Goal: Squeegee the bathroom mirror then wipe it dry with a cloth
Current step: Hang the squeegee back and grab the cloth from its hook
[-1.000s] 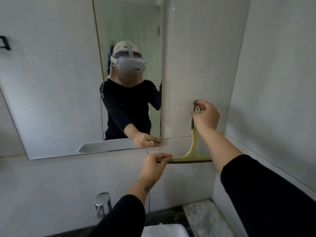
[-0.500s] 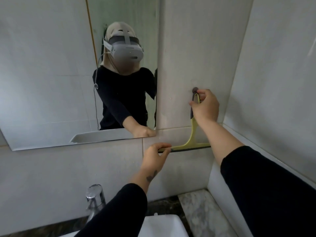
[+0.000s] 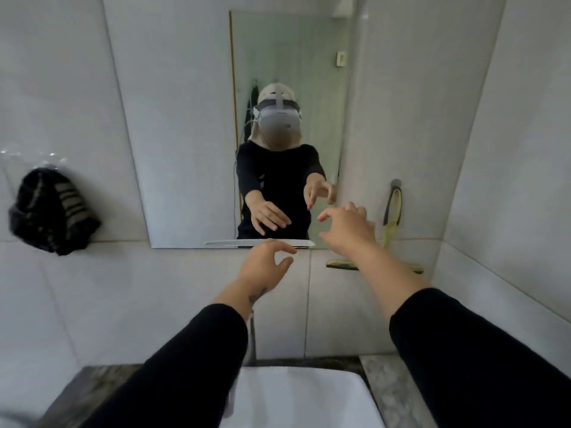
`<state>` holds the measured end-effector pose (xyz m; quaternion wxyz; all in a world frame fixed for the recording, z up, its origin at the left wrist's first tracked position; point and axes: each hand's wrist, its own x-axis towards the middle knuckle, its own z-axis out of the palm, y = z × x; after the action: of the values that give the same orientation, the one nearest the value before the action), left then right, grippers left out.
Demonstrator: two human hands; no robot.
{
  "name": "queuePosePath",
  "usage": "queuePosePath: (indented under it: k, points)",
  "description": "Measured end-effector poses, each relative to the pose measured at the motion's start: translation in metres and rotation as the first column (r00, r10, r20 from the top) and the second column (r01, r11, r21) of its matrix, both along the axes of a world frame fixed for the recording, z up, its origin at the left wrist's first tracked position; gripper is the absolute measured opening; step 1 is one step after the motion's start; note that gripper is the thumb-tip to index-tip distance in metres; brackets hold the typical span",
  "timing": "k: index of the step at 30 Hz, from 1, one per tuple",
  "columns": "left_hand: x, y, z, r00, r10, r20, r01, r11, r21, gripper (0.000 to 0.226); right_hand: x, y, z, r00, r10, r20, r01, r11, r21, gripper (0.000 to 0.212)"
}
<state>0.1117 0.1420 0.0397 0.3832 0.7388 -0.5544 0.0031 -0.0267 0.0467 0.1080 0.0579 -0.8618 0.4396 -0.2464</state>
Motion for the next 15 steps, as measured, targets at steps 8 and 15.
queuePosePath:
  k: [8,15]
  points:
    - [0.111,0.129,0.033,0.951,0.308,0.028,-0.302,0.944,-0.132,0.021,0.112,0.092,0.007,0.951,0.310,0.021,-0.310,0.951,-0.001,0.038]
    - [0.220,0.226,0.054,0.849,0.528,0.007,-0.495,0.801,-0.336,0.026,0.240,0.172,0.016,0.811,0.569,0.141,-0.575,0.818,0.008,0.044]
